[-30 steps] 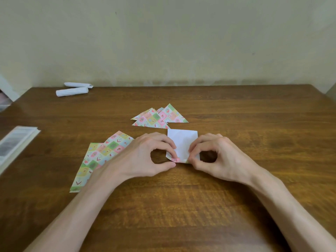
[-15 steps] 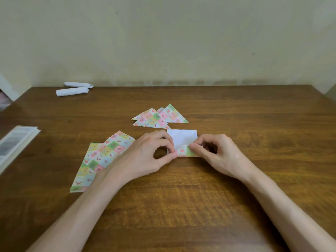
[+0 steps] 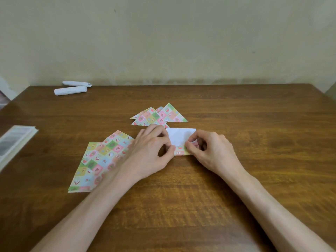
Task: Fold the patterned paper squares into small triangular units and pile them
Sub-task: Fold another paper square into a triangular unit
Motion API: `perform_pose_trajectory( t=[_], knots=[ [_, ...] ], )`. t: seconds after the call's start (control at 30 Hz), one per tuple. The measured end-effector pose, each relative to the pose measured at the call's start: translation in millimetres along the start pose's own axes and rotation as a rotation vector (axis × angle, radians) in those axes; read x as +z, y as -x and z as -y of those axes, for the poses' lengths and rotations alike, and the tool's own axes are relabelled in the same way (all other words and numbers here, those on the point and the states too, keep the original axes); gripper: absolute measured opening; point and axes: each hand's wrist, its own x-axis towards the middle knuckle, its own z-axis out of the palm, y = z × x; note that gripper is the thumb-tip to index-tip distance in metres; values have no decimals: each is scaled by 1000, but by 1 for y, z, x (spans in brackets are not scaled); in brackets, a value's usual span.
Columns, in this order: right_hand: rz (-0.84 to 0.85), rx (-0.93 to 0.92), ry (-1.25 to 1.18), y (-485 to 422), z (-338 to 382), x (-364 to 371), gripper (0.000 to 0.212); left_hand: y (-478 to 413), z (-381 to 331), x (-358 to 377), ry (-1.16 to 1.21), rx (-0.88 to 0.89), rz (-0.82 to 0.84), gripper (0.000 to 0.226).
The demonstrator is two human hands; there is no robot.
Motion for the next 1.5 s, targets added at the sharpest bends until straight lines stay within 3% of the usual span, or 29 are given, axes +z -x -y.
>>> perform_pose_trajectory(
  t=[0.83,1.5],
  knots=[
    [-9,54,25,-3,4,0,18,-3,-13,-12,-42,-297,30,31],
    [11,38,1,-1,3,3,14,-5,-19,-15,-44,-387,47,32]
  ],
)
